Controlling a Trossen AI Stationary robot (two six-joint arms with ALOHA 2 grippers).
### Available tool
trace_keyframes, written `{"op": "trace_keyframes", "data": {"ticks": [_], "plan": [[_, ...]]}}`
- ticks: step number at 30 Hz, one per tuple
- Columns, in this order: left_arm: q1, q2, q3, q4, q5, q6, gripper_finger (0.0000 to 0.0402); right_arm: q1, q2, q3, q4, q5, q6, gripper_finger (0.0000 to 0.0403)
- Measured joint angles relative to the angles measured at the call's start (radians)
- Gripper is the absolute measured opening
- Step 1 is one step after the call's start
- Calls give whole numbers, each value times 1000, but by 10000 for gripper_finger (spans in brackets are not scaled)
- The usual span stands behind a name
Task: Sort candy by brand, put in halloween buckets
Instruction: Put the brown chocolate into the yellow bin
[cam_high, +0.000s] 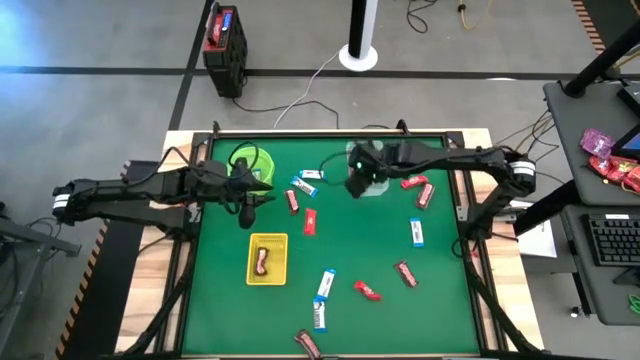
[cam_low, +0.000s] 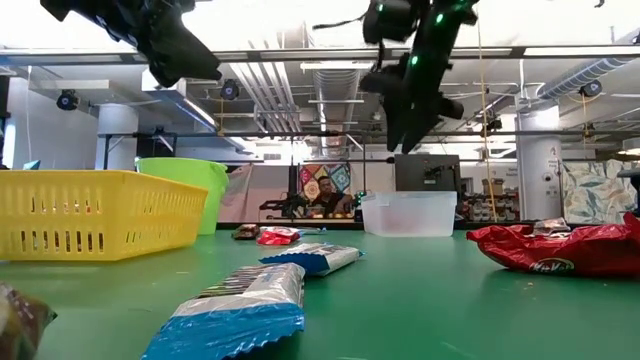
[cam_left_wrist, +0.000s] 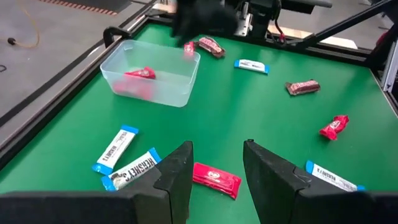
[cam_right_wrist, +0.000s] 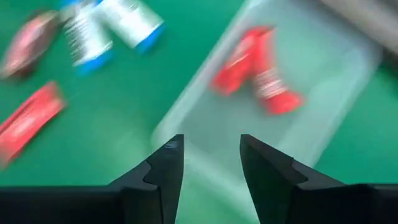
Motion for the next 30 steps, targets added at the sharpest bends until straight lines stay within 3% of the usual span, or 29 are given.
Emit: {"op": "trace_keyframes", "data": {"ticks": [6,12,17,22,30], "plan": [[-6,23,0,-7,0,-8,125,221,-24,-21,-104,-267,95,148],[-18,30,0,27,3,-19,125,466,-19,-34,-282,-310,348,163],[-39,32,0,67,3,-20,125,615,-24,-86,-283,-340,574,191],[-71,37,0,99,3,-24,125,703,-23,-195,-214,-373,704,215],[-98,50,0,130,2,-27,125,720,-15,-379,1,-374,768,228]]}}
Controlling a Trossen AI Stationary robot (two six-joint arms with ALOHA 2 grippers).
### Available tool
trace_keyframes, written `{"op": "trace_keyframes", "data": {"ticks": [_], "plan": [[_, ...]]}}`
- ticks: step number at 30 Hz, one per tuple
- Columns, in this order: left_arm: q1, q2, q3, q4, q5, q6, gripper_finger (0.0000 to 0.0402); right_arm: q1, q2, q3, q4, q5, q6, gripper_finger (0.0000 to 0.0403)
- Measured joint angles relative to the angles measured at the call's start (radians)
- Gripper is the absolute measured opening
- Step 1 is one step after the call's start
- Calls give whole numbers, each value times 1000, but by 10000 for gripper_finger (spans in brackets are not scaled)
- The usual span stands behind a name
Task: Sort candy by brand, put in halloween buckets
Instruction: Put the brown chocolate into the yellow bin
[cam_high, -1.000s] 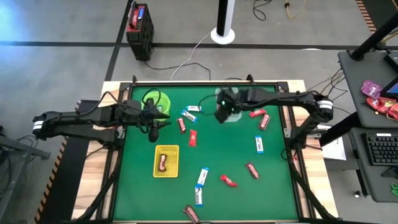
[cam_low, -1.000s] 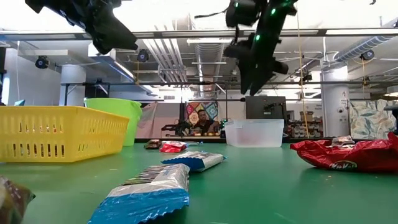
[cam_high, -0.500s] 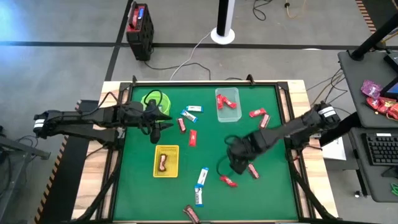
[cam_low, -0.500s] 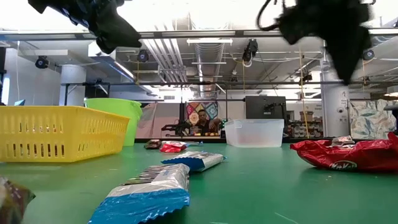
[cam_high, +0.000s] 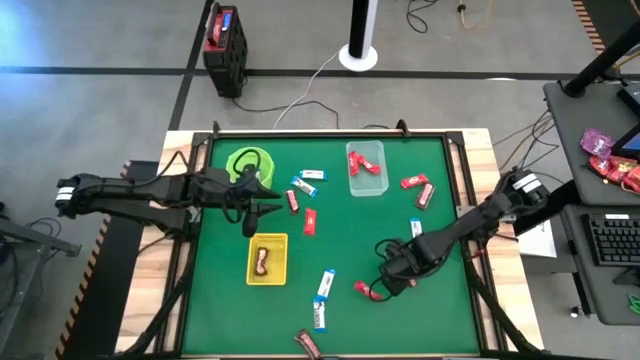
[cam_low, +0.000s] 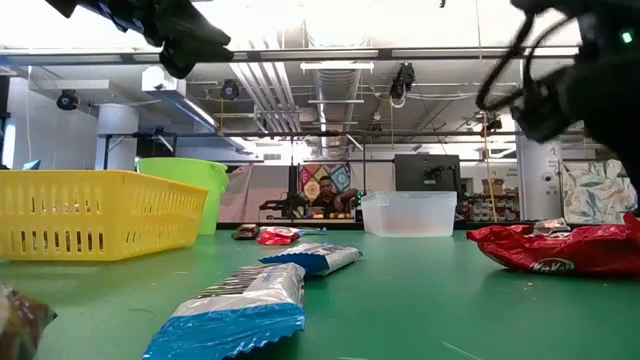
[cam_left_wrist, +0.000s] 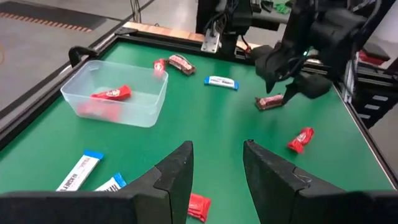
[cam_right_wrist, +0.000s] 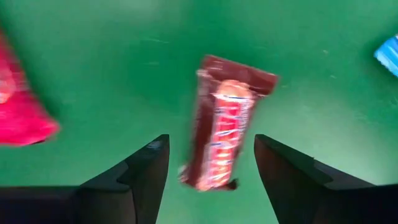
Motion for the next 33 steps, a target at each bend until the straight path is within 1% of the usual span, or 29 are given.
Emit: {"op": "trace_keyframes", "data": {"ticks": [5,9,12,17,19,21,23,25,27,30,33], "plan": [[0,0,0,4,0,-4,125,5,18,-47,37,1,24,222],[0,4,0,21,0,-4,125,5,29,-72,110,3,8,205],[0,14,0,28,0,-2,125,5,30,-73,114,22,8,176],[-2,34,0,36,-1,1,125,5,29,-70,119,29,-3,110],[-8,46,0,40,-1,6,125,4,28,-69,129,34,-10,93],[-15,57,0,47,-3,24,125,4,23,-69,138,41,-15,86],[-26,71,0,63,-3,41,125,2,15,-69,141,67,-15,89],[-42,83,0,76,2,65,125,0,1,-61,139,110,-18,96],[-61,102,0,98,31,96,125,-7,-21,-46,166,159,-40,98],[-97,137,0,131,93,153,125,-31,-54,-37,254,227,-106,92],[-136,181,0,175,138,216,125,-70,-86,-37,416,258,-210,83]]}}
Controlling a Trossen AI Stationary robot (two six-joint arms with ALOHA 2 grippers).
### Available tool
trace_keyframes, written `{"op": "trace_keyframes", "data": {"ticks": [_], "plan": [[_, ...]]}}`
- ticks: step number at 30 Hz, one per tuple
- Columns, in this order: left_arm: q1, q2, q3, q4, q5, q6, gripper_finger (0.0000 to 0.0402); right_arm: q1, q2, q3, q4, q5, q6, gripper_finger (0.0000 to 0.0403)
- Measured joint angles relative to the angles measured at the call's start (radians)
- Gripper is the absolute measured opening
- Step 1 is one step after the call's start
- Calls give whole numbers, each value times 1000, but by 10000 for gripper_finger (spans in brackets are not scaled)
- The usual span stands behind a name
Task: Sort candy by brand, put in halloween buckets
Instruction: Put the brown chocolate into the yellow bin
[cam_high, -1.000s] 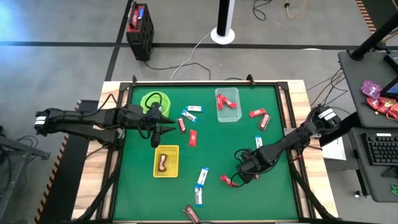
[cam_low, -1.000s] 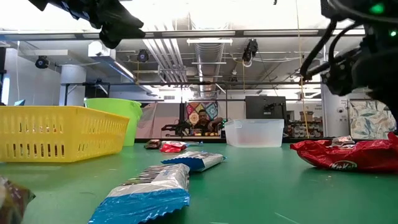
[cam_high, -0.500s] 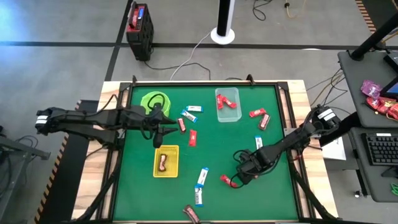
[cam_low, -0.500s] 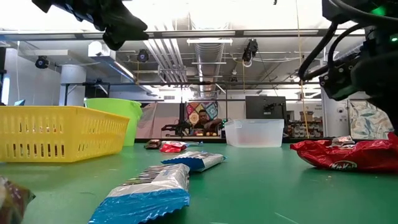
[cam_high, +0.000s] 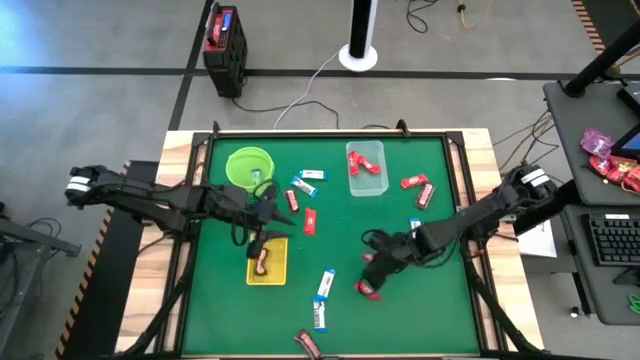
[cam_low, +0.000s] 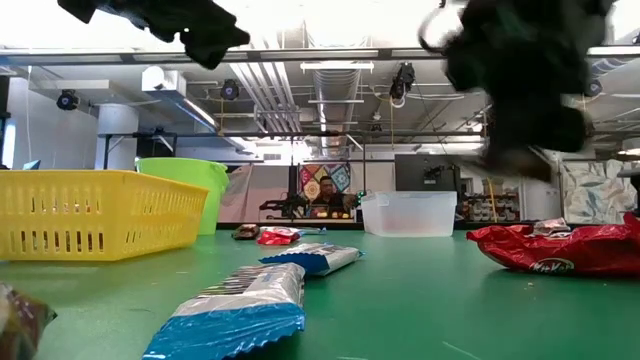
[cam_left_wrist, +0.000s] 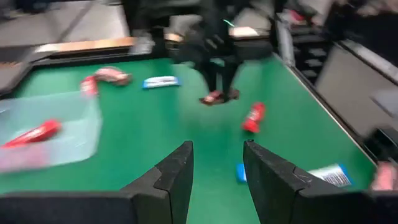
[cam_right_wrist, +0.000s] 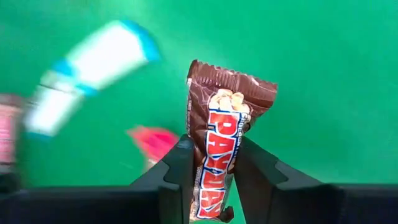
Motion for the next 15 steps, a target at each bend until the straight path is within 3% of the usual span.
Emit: {"op": "trace_keyframes", "data": {"ticks": [3,8,15], "plan": [[-34,52,0,63,31,74,125,-46,-15,0,199,-13,-147,81],[-57,151,0,208,51,152,125,-126,-6,2,500,-142,-370,81],[-56,252,0,358,62,179,125,-195,33,2,681,-315,-490,78]]}}
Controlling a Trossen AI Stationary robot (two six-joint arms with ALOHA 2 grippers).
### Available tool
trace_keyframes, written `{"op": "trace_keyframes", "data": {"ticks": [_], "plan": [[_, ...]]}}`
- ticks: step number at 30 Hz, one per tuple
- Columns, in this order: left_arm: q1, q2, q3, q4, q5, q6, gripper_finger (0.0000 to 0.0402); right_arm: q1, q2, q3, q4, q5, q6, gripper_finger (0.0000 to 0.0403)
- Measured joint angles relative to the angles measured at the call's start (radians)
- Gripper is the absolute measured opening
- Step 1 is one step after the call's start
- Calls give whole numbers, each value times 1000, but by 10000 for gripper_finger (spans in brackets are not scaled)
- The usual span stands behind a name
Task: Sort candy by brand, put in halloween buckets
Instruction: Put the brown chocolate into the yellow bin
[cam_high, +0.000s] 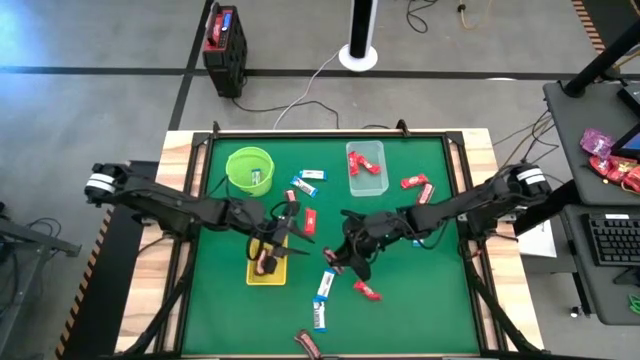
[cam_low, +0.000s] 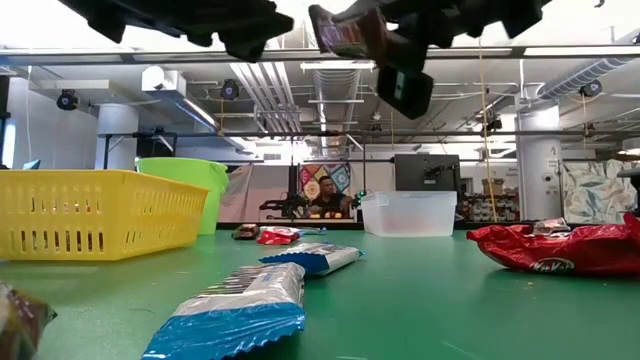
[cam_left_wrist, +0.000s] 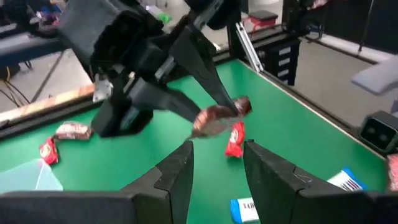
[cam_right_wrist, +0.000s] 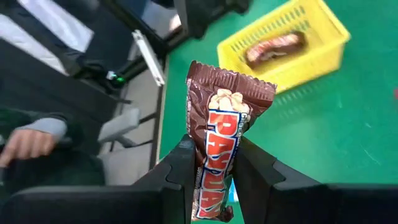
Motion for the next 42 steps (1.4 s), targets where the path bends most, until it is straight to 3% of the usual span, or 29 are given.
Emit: {"op": "trace_keyframes", "data": {"ticks": [8,20,23,29,35,42], "plan": [[1,84,0,145,21,22,125,-20,8,0,28,-71,-28,76],[1,204,0,328,44,47,124,-20,8,0,39,-93,-37,75],[1,211,0,330,45,64,106,-20,8,0,42,-93,-45,74],[1,210,0,327,64,78,10,-20,8,0,45,-96,-54,77],[-1,208,0,325,66,39,2,-24,6,0,44,-97,-48,84],[-7,127,0,212,63,-59,0,-36,-1,0,57,-85,-42,134]]}}
